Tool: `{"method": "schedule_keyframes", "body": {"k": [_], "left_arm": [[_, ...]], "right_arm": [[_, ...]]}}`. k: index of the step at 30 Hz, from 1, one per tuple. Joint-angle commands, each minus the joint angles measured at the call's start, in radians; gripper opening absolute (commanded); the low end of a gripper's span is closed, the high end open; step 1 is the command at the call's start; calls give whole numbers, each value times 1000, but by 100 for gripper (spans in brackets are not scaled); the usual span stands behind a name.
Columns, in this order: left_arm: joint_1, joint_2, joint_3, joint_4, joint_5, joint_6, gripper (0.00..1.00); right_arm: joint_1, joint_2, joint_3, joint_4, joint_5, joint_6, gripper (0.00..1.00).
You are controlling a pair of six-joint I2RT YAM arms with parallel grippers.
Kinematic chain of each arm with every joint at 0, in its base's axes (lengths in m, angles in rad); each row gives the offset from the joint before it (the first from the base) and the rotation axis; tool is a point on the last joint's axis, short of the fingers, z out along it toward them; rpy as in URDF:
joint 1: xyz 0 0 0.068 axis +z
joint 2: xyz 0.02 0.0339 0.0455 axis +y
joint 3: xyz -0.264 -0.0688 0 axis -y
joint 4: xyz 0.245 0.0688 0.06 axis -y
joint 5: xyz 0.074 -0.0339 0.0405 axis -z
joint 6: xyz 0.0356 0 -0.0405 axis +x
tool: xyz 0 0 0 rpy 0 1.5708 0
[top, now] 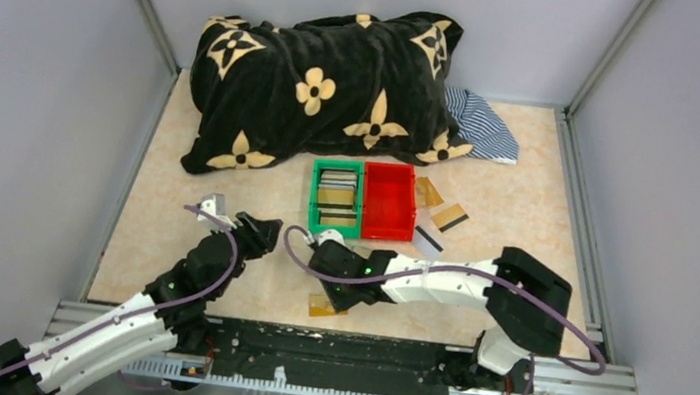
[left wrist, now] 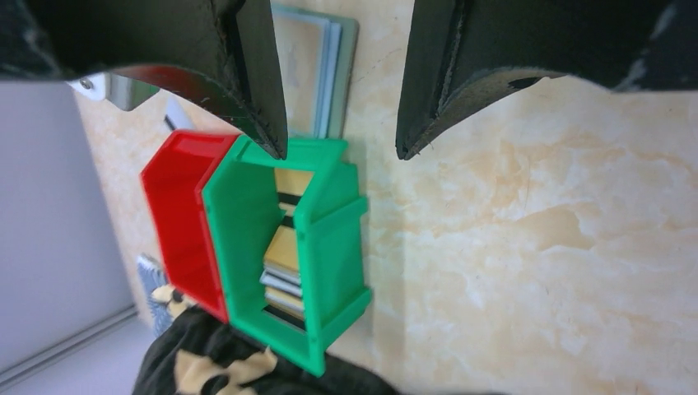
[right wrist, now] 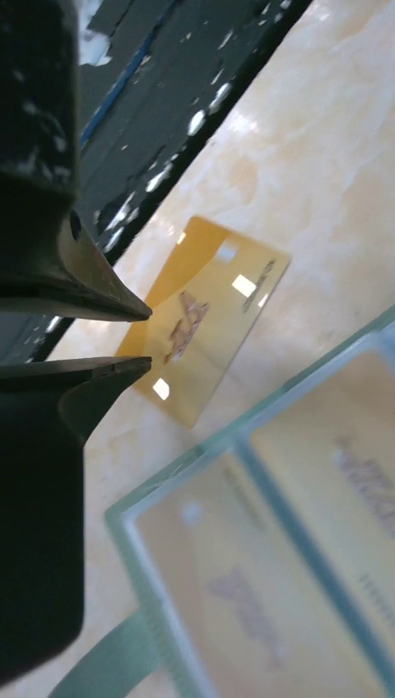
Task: Take the credit cards out of the card holder
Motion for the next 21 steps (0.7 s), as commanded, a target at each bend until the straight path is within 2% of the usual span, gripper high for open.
{"method": "schedule_keyframes", "body": {"k": [1, 2, 6, 15, 18, 21], "left_arm": [[3, -113, -12, -20, -59, 35, 57], [3, -128, -10, -19, -67, 52, 57], [3, -118, 10, -11, -90, 96, 57], [3, -32, 30, 32, -60, 98, 58], [3, -16, 33, 47, -50, 108, 78], [3, -4, 43, 41, -51, 110, 85]], "right_arm": [[-6, -155, -54, -6, 53, 52, 20], [-6, -172, -68, -8, 50, 52, 18], [-6, -196, -123, 0, 25, 49, 1], [-5, -200, -236, 53, -25, 63, 0], [-5, -189, -238, 72, -34, 53, 0], [-4, -146, -217, 104, -69, 37, 0]]}}
